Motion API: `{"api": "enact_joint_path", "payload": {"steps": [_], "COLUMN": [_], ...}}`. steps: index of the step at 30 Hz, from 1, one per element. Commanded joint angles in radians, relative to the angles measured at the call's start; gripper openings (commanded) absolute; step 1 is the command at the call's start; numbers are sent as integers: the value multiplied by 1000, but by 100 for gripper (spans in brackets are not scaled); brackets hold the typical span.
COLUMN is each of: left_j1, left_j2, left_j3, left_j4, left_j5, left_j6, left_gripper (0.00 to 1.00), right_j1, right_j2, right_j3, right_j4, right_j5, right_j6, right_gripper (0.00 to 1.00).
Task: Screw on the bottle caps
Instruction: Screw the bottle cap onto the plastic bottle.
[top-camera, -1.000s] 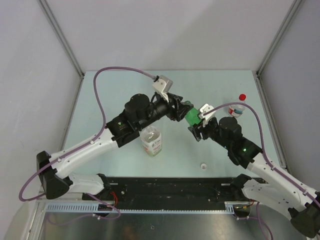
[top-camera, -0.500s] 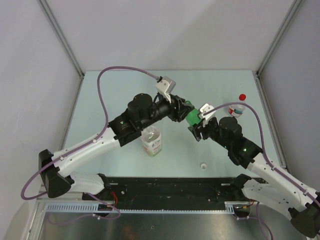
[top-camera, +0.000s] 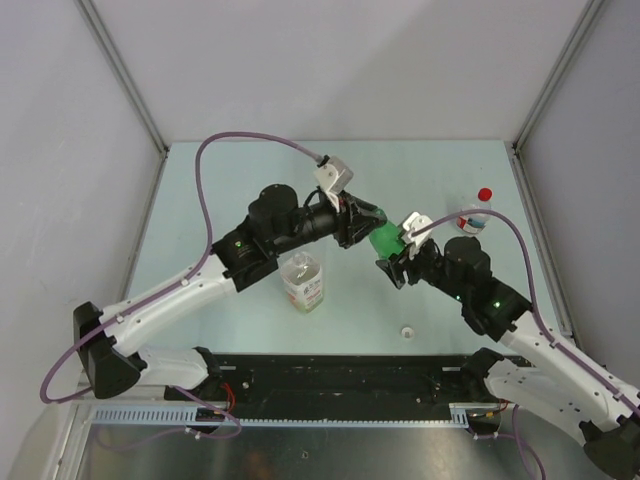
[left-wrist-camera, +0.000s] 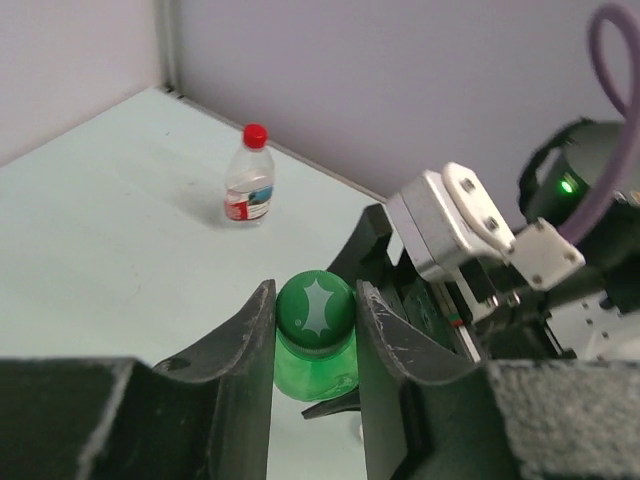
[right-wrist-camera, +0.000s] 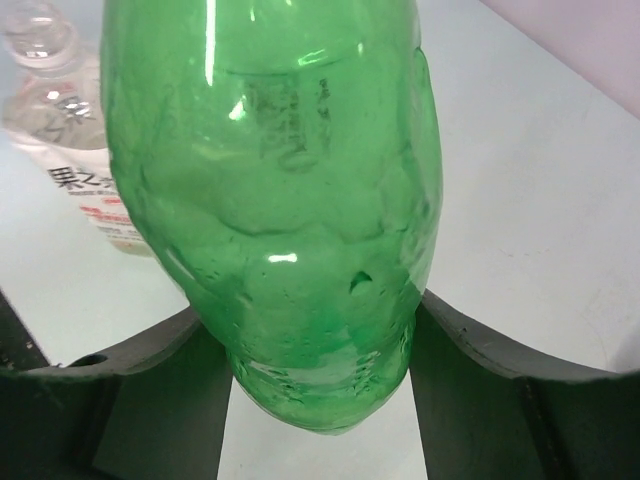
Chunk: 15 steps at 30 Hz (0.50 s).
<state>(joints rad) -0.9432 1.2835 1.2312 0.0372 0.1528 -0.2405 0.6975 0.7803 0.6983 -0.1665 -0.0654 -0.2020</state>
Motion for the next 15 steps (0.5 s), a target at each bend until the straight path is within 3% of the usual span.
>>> {"api": "enact_joint_path", "payload": {"steps": [1,10,15], "left_j1": [9,28,28], "left_j2": [-50,-36,-34], "left_j3": [-46,-104,-110], "left_j4": [-7,-27,-47], "left_j5": [353,847,1016], "left_j6": [142,397,487], "left_gripper": [2,0,0], "right_j1": [4,4,4], "right_j2": [-68,-191,-214], "right_j3": [53,53,53], "right_j4": [80,13,-20], "right_j5": [-229,-798,-921], "right_j6": [-20,-163,-219], "right_gripper": [0,0,0]}}
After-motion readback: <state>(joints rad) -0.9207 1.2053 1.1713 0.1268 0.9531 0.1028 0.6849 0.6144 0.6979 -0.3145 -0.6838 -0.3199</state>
